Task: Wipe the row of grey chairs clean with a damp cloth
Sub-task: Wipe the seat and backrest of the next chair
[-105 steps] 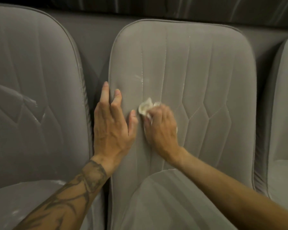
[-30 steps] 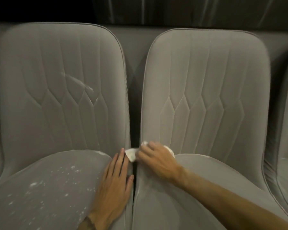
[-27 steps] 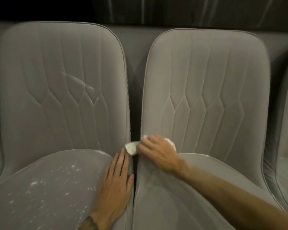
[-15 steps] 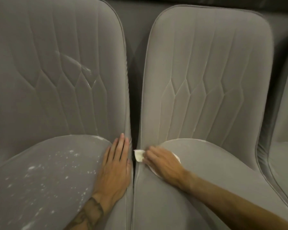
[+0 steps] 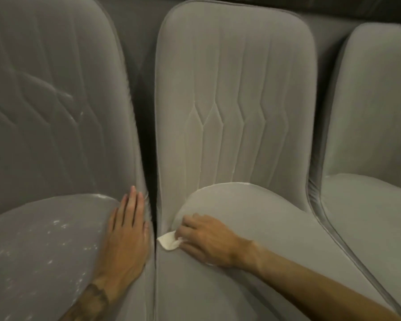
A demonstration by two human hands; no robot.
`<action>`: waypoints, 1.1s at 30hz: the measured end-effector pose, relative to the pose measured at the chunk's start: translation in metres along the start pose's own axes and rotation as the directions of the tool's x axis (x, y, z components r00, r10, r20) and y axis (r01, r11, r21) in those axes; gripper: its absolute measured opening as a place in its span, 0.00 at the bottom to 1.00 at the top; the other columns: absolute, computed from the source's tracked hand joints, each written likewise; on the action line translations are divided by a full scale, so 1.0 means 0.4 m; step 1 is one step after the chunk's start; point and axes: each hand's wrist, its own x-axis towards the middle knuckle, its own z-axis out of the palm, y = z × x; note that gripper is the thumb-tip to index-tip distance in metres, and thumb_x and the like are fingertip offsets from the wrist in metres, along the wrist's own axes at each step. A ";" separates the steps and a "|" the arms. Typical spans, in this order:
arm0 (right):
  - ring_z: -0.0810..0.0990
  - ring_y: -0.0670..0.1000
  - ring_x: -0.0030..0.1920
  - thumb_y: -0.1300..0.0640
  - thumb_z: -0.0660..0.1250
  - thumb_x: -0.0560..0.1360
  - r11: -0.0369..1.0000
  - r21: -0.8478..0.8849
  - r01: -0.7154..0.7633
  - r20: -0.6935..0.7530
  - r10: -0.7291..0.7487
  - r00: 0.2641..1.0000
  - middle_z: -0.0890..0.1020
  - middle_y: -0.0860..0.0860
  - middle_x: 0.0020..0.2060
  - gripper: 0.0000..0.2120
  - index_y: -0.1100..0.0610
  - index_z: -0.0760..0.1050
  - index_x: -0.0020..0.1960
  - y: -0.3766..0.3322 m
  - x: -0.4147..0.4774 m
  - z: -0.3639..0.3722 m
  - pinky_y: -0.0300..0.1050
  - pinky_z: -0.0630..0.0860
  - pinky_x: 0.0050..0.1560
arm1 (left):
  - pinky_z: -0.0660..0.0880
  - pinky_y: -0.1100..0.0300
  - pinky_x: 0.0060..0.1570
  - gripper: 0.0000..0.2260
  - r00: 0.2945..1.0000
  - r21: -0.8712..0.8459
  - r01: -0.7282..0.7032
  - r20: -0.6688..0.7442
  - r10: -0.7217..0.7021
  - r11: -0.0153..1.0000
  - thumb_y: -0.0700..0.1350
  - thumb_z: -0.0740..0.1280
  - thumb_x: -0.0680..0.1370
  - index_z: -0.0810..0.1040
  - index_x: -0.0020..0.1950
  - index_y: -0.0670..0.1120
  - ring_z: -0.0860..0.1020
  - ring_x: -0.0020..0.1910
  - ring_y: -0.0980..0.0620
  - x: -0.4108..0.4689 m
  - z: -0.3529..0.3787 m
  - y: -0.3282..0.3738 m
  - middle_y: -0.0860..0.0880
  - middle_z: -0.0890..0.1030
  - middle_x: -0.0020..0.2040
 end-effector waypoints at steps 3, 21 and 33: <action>0.73 0.57 0.48 0.52 0.60 0.83 0.936 0.028 -0.352 -0.161 0.351 0.922 0.74 0.53 0.49 0.08 0.55 0.74 0.53 0.065 -0.107 -0.023 0.52 0.68 0.48 | 0.70 0.35 0.72 0.29 1.000 -0.005 -0.011 -0.025 0.011 1.000 0.49 0.49 0.84 0.57 0.82 0.36 0.64 0.79 0.34 -0.001 0.012 -0.004 0.35 0.58 0.83; 0.77 0.60 0.57 0.52 0.63 0.81 0.730 0.220 -0.647 -0.138 0.680 0.721 0.81 0.57 0.54 0.11 0.58 0.80 0.54 0.223 0.069 0.004 0.50 0.72 0.57 | 0.67 0.37 0.70 0.29 0.984 -0.027 -0.063 -0.170 0.057 0.998 0.47 0.52 0.82 0.59 0.81 0.33 0.65 0.77 0.32 0.004 0.057 -0.009 0.34 0.58 0.82; 0.74 0.60 0.65 0.52 0.58 0.84 0.631 0.235 -0.739 -0.098 0.772 0.628 0.78 0.58 0.63 0.14 0.58 0.77 0.62 0.203 0.128 0.052 0.51 0.68 0.63 | 0.66 0.36 0.74 0.30 0.990 -0.042 -0.059 -0.129 0.053 0.997 0.45 0.54 0.82 0.57 0.82 0.34 0.62 0.79 0.33 0.007 0.051 -0.008 0.35 0.56 0.83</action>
